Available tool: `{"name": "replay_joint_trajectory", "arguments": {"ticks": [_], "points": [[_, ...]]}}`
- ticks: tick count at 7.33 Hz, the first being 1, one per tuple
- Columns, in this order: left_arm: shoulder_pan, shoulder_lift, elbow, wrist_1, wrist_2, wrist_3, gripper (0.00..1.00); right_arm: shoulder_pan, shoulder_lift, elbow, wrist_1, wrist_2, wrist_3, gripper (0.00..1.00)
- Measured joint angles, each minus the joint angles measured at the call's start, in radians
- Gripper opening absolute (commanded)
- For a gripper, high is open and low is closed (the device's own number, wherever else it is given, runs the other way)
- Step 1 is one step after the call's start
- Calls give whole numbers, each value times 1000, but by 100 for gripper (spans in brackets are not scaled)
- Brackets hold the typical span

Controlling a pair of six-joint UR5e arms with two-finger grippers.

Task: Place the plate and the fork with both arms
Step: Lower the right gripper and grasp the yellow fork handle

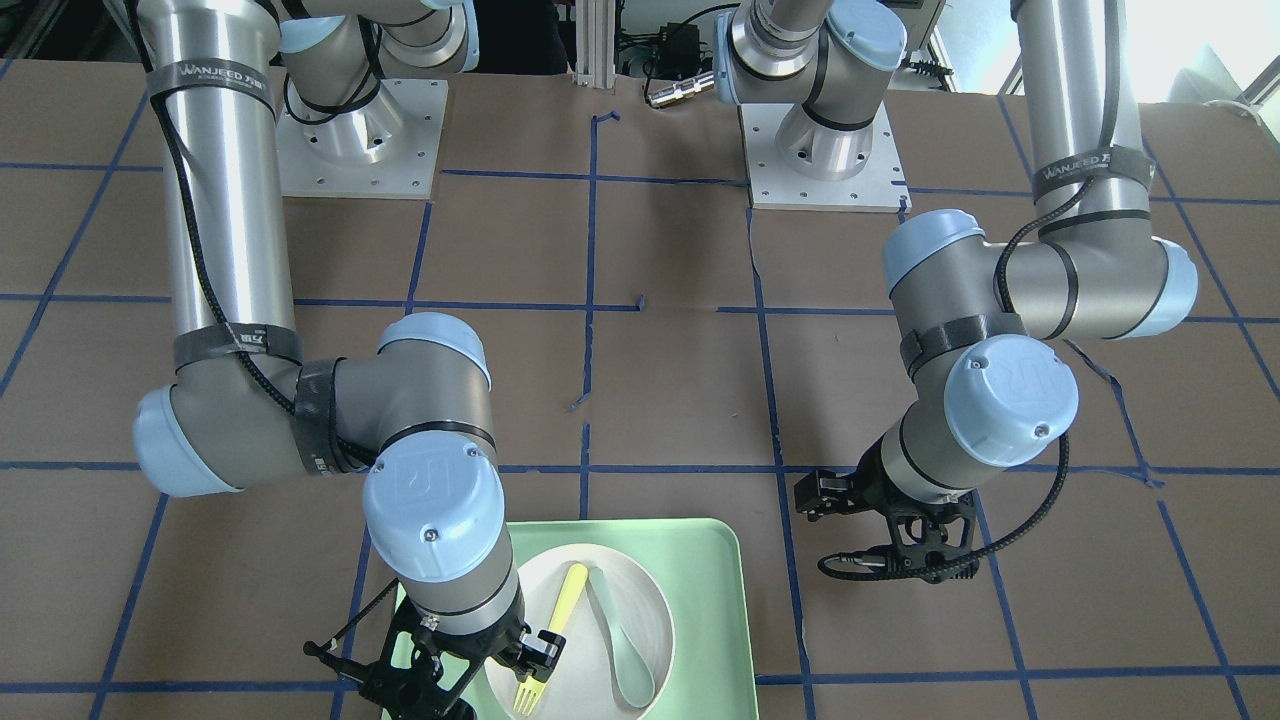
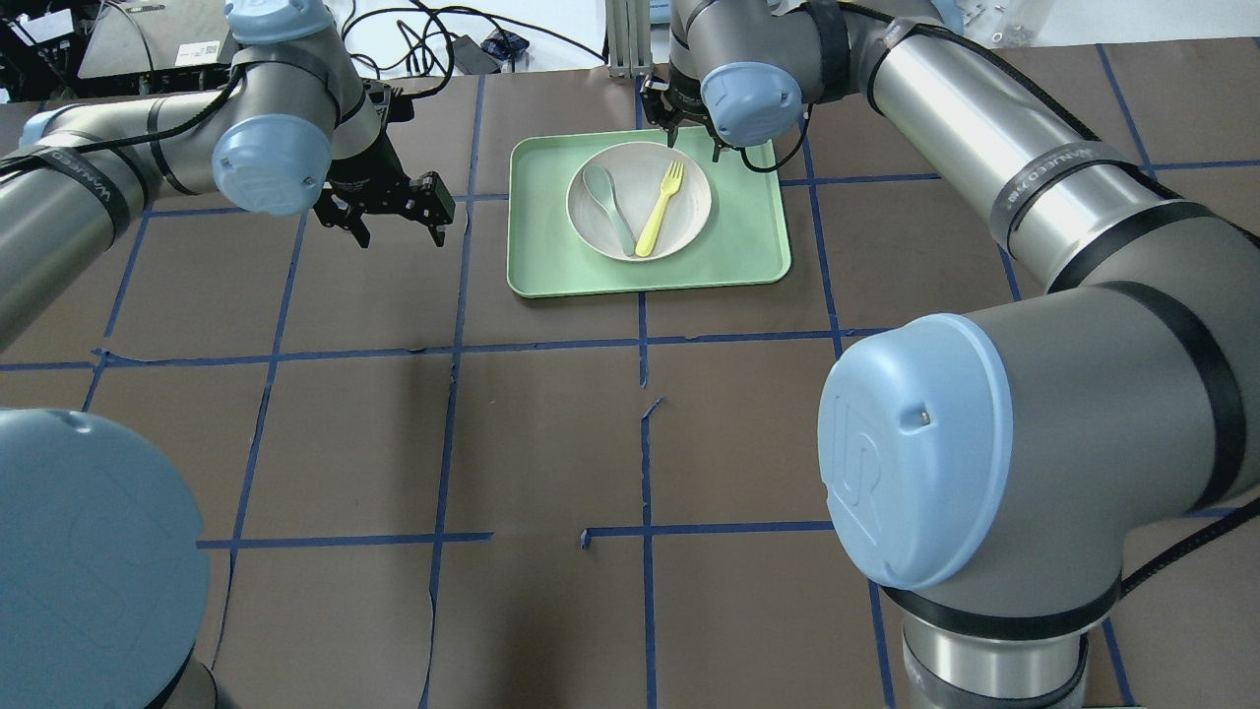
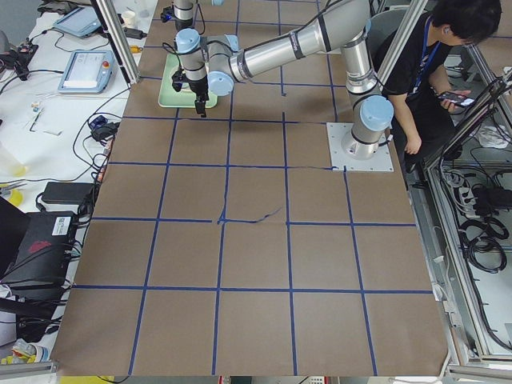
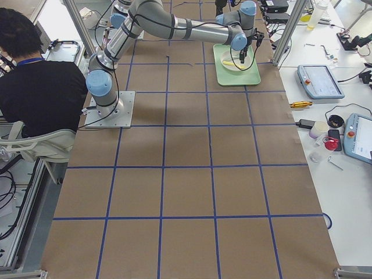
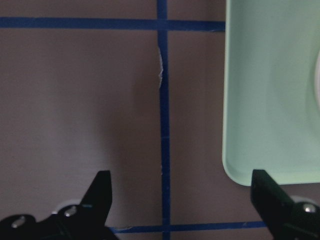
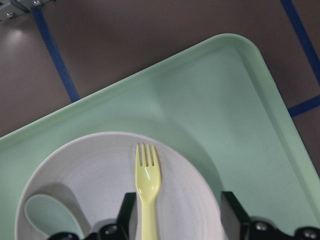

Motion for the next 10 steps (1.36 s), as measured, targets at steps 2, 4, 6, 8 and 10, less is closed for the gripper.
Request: {"name": "replay_joint_trajectory", "arguments": {"ticks": [2, 4, 6, 8, 10], "points": [[0, 4, -22, 6, 1, 1, 100, 15, 32, -3, -22, 41, 59, 65], [0, 7, -46, 37, 2, 2, 100, 30, 61, 2, -30, 65, 125, 65], [1, 7, -55, 50, 2, 2, 100, 38, 69, 6, -28, 69, 159, 58], [2, 7, -56, 53, 2, 2, 100, 40, 72, 12, -22, 67, 161, 47], [2, 8, -56, 53, 2, 2, 100, 40, 79, 20, -21, 58, 153, 43]]}}
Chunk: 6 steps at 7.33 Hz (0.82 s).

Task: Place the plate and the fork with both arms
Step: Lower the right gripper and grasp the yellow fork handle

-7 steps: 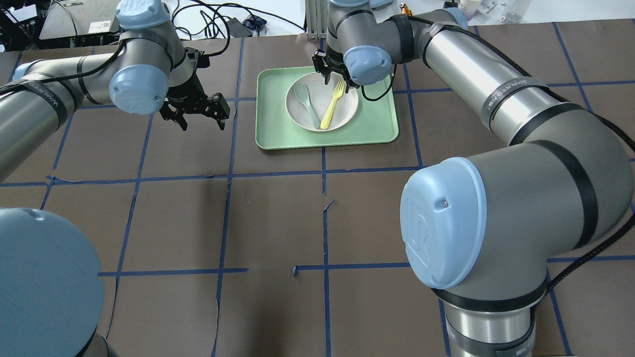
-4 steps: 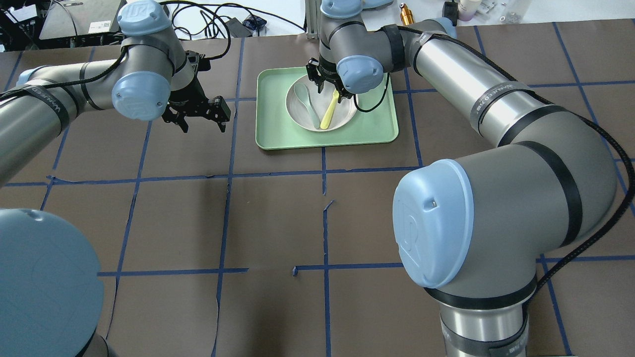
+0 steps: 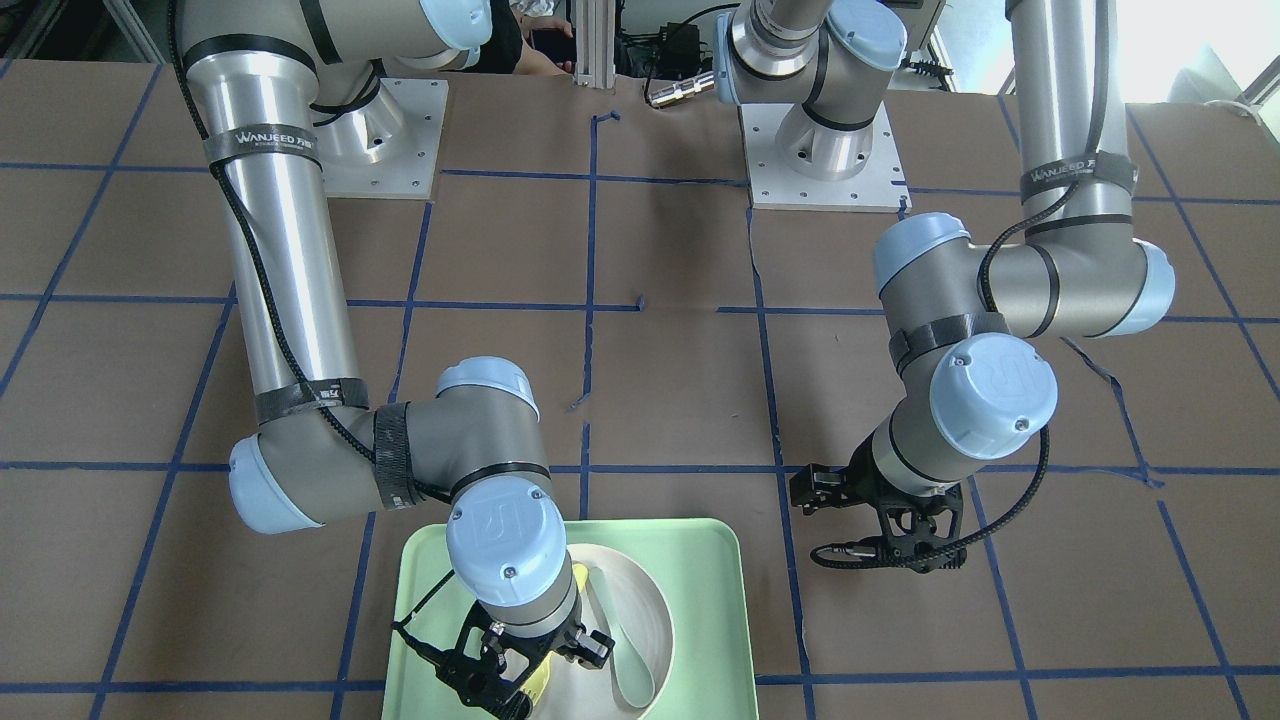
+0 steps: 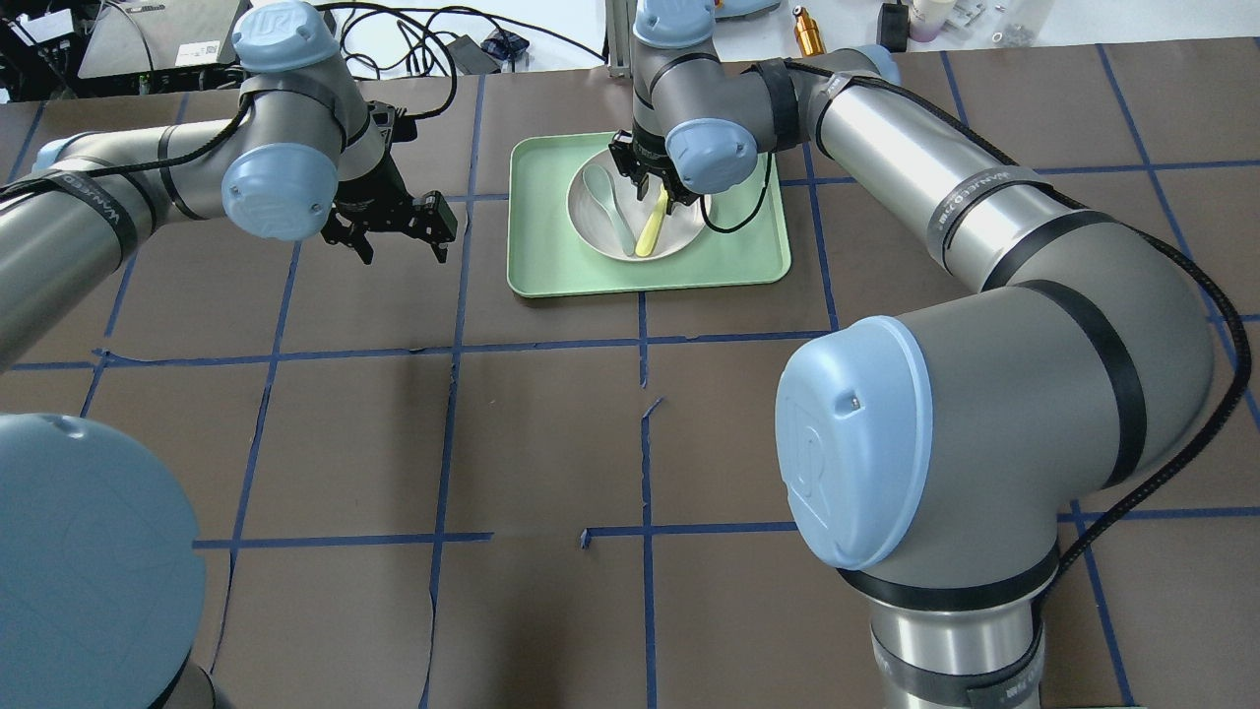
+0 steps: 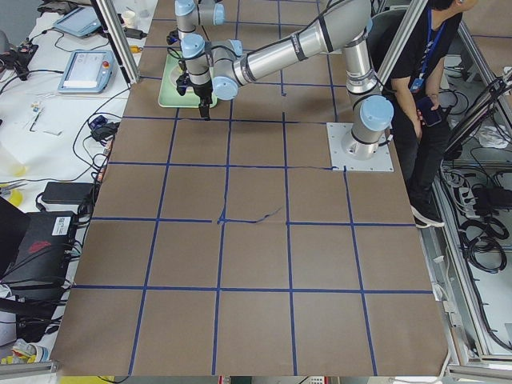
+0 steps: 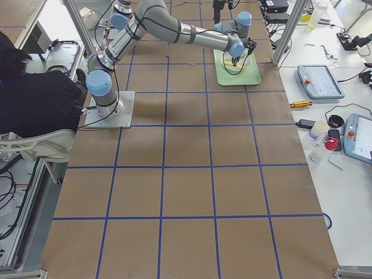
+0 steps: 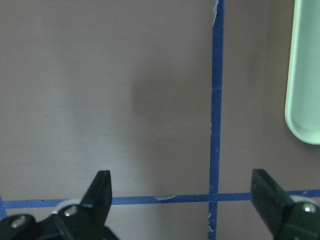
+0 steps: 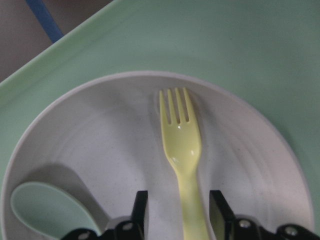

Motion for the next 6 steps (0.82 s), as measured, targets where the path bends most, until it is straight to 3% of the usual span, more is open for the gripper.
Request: {"name": "replay_joint_trajectory", "arguments": {"ticks": [1, 6], "points": [[0, 1, 0, 0, 1, 0, 100, 0, 0, 10, 0, -3, -10, 0], [0, 9, 0, 3, 47, 0, 100, 0, -48, 15, 5, -5, -62, 0]]}}
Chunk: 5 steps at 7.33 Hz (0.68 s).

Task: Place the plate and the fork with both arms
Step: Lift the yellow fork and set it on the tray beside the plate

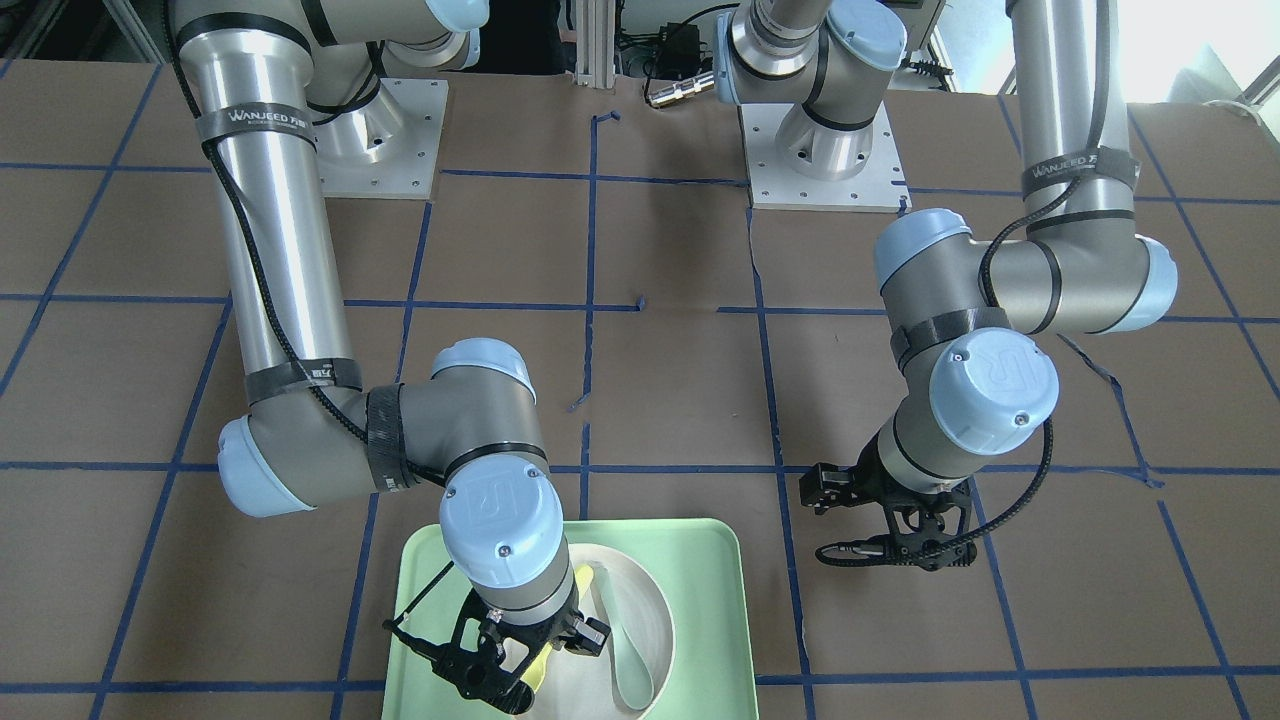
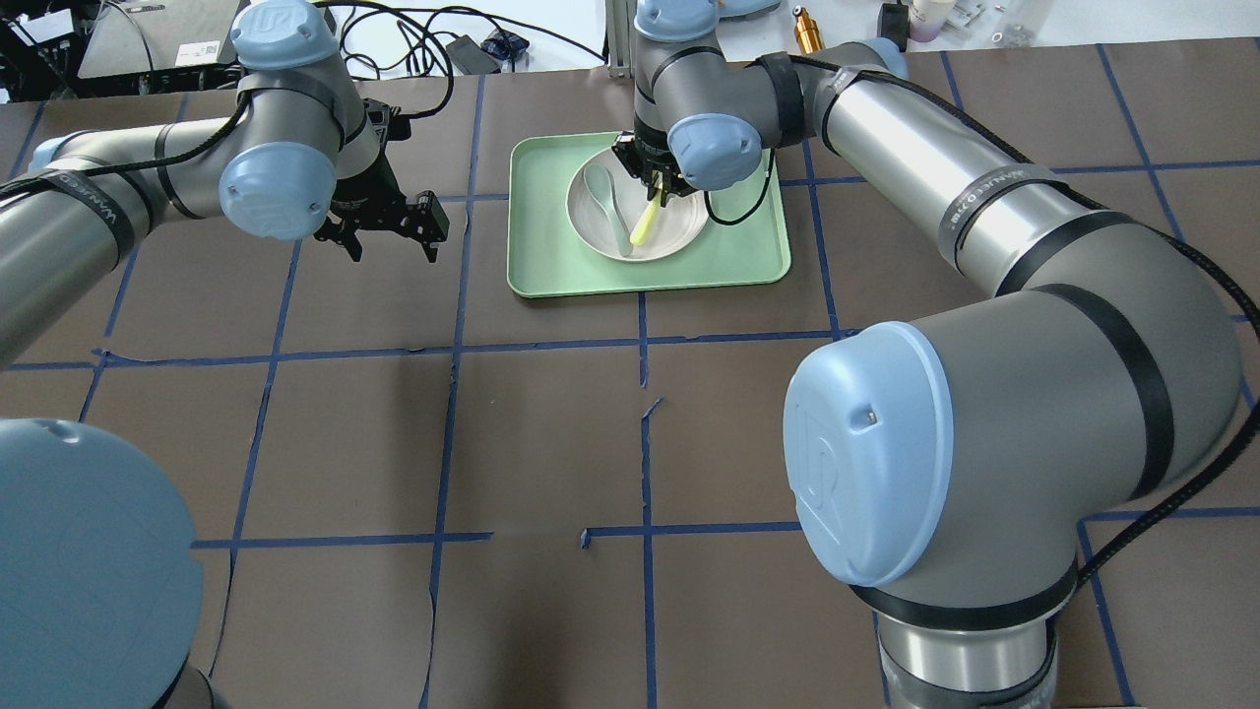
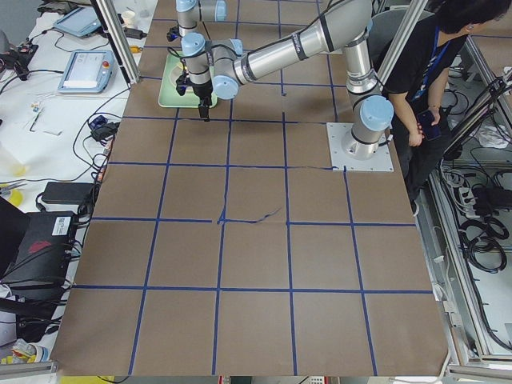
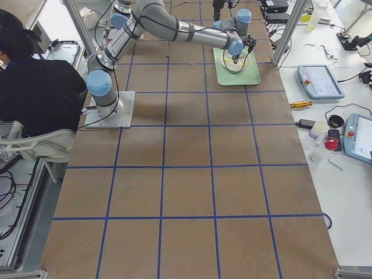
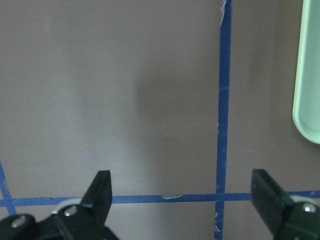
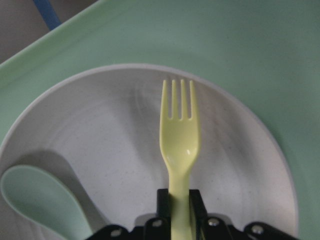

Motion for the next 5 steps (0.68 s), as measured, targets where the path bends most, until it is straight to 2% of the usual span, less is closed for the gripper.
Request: {"name": "replay_joint_trajectory", "arguments": {"ticks": [2, 5], "points": [[0, 10, 0, -1, 4, 0, 100, -12, -58, 4, 38, -17, -87, 0], [-3, 21, -1, -3, 5, -4, 100, -96, -113, 87, 87, -22, -468, 0]]}}
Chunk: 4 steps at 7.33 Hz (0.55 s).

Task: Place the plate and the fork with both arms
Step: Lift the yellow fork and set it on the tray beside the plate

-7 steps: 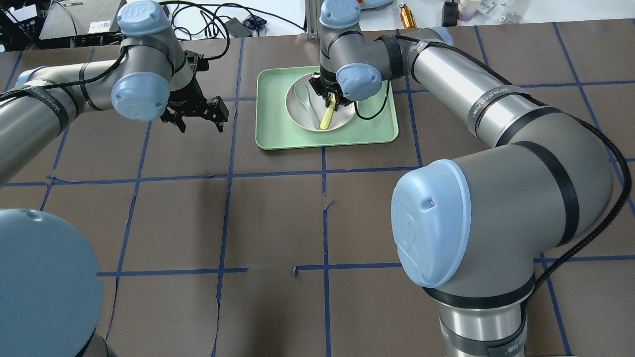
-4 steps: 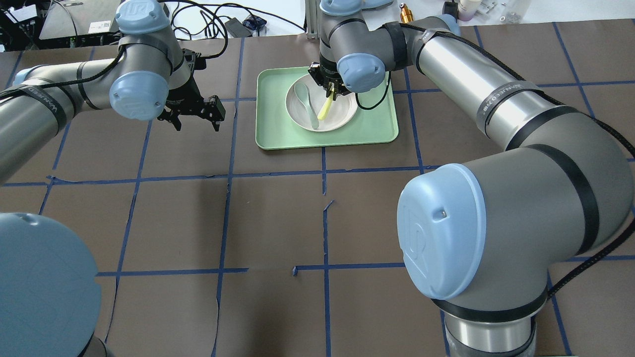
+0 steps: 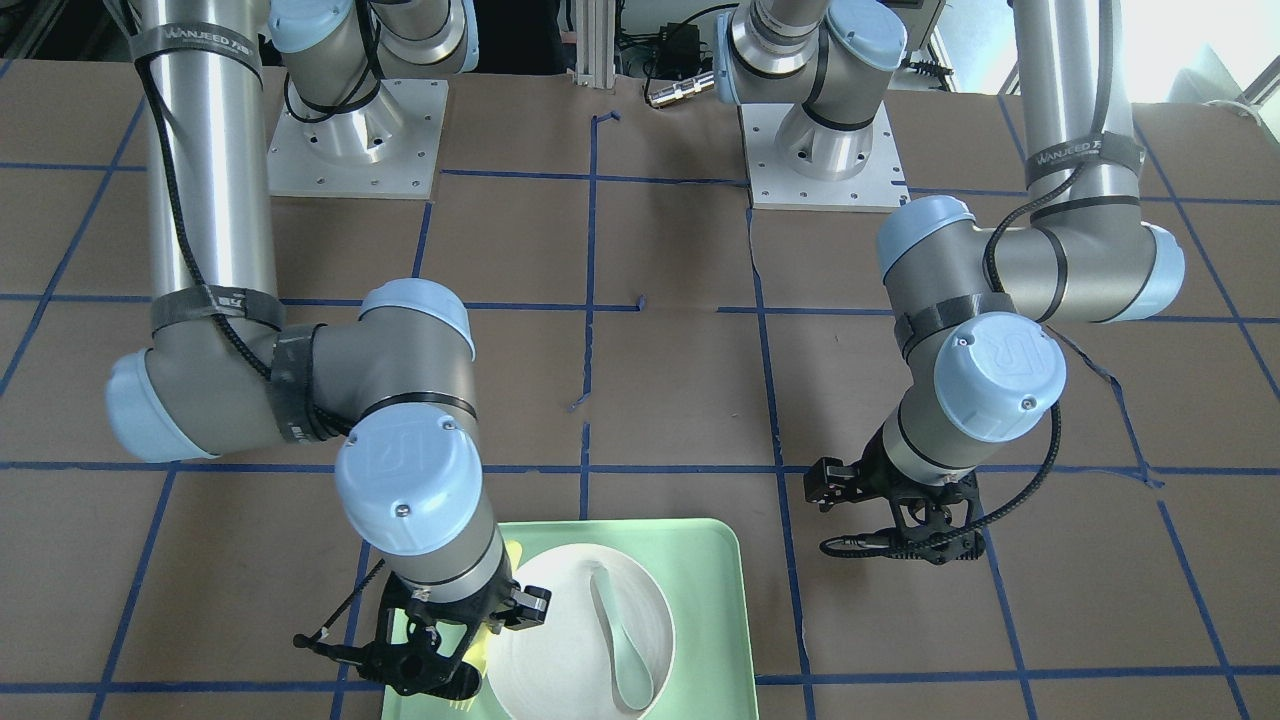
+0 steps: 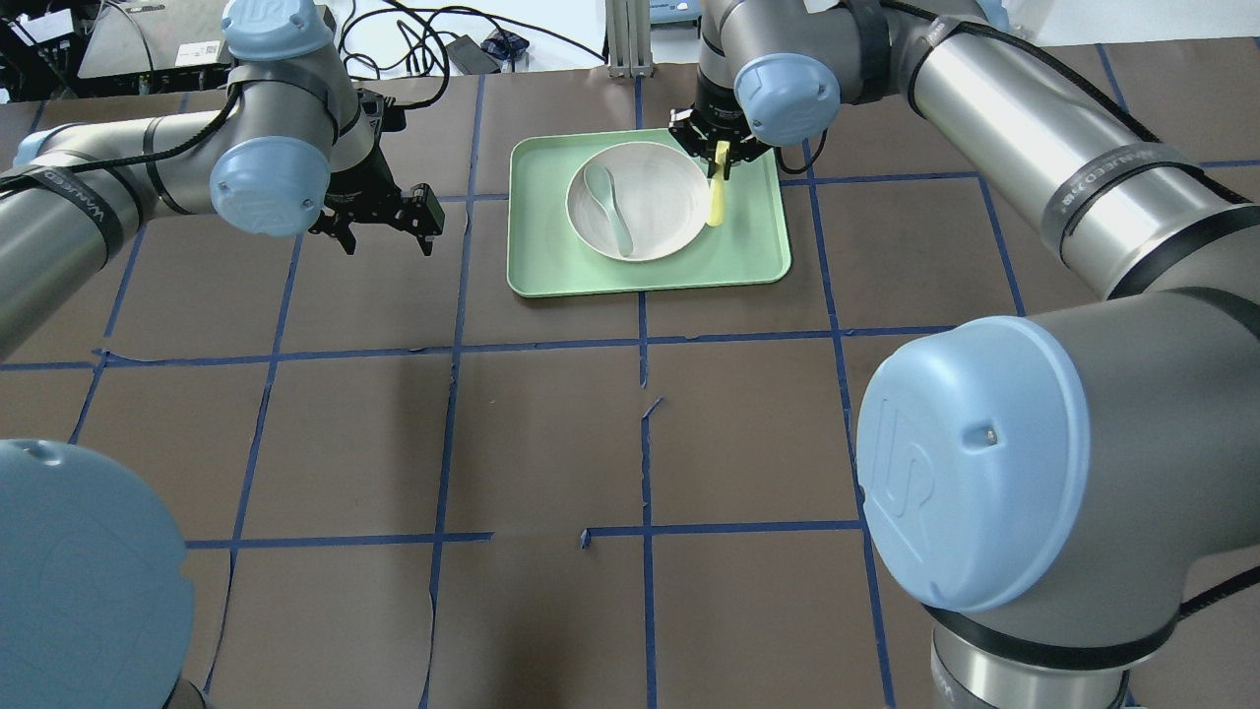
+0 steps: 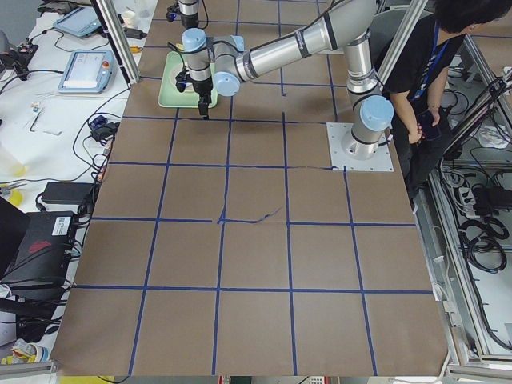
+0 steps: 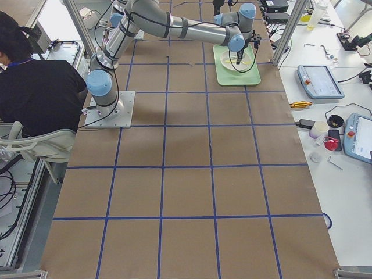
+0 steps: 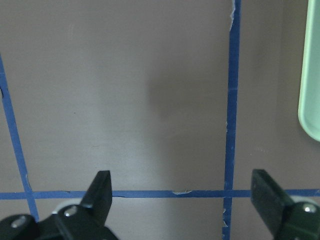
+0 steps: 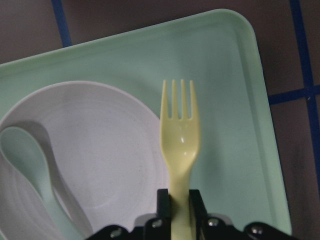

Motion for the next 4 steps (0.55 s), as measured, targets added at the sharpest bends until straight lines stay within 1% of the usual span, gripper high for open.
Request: {"name": "replay_joint_trajectory", "arguments": {"ticks": [1, 2, 3, 4], "points": [[-3, 2, -1, -3, -1, -6, 100, -12, 7, 33, -22, 3, -91, 0], [-5, 3, -3, -7, -2, -9, 100, -17, 27, 46, -50, 8, -142, 15], [-6, 3, -9, -7, -5, -11, 100, -18, 46, 49, -83, 11, -177, 99], [-7, 4, -15, -6, -6, -11, 100, -19, 59, 52, -107, 8, -203, 100]]}}
